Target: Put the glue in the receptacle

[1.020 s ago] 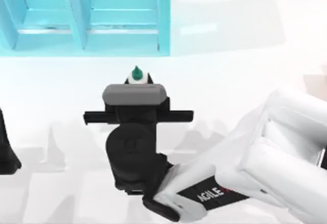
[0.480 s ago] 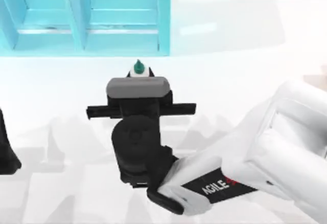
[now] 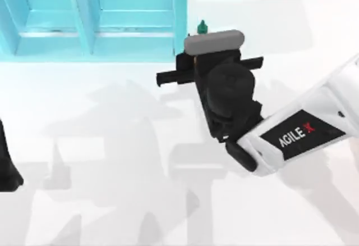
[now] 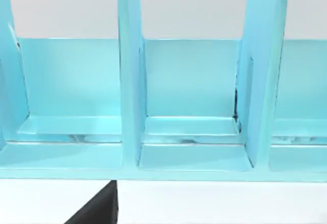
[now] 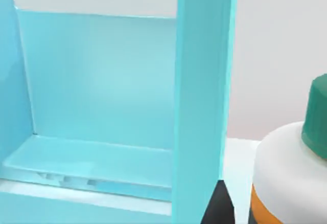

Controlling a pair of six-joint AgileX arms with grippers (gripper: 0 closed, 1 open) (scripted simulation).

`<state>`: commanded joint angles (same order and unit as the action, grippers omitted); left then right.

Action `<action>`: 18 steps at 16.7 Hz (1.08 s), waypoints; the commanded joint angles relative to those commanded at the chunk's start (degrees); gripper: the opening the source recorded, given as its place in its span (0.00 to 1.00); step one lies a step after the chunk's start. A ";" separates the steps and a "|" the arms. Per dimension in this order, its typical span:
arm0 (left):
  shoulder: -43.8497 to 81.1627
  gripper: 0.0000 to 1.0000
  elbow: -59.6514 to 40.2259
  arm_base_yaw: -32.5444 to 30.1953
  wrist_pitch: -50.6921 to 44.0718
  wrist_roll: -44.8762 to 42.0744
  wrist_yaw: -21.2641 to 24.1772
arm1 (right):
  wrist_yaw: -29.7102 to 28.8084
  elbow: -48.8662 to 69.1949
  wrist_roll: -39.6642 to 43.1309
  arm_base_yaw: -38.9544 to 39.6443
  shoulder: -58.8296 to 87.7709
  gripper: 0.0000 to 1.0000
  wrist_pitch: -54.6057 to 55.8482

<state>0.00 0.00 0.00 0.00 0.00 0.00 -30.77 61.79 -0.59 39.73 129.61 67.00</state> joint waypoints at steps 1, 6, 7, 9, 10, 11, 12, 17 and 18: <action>0.00 1.00 0.00 0.00 0.00 0.00 0.00 | 5.19 -0.72 0.04 -3.68 -0.34 0.00 0.38; 0.00 1.00 0.00 0.00 0.00 0.00 0.00 | 34.05 -4.56 0.38 -24.62 -2.23 0.00 2.60; 0.00 1.00 0.00 0.00 0.00 0.00 0.00 | 40.19 -5.34 0.47 -29.15 -2.62 0.00 3.10; 0.00 1.00 0.00 0.00 0.00 0.00 0.00 | 52.58 -6.89 0.68 -38.34 -3.40 0.00 4.13; 0.00 1.00 0.00 0.00 0.00 0.00 0.00 | 58.77 -7.66 0.78 -42.97 -3.78 0.00 4.65; 0.00 1.00 0.00 0.00 0.00 0.00 0.00 | 64.92 -8.43 0.89 -47.58 -4.14 0.00 5.17; 0.00 1.00 0.00 0.00 0.00 0.00 0.00 | 71.03 -9.19 1.00 -52.16 -4.49 0.00 5.69; 0.00 1.00 0.00 0.00 0.00 0.00 0.00 | 99.46 -12.87 1.49 -73.73 -5.83 0.00 8.10; 0.00 1.00 0.00 0.00 0.00 0.00 0.00 | 104.53 -13.56 1.57 -77.62 -6.01 0.00 8.52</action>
<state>0.00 0.00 0.00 0.00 0.00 0.00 73.76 48.23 0.98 -37.88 123.60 75.52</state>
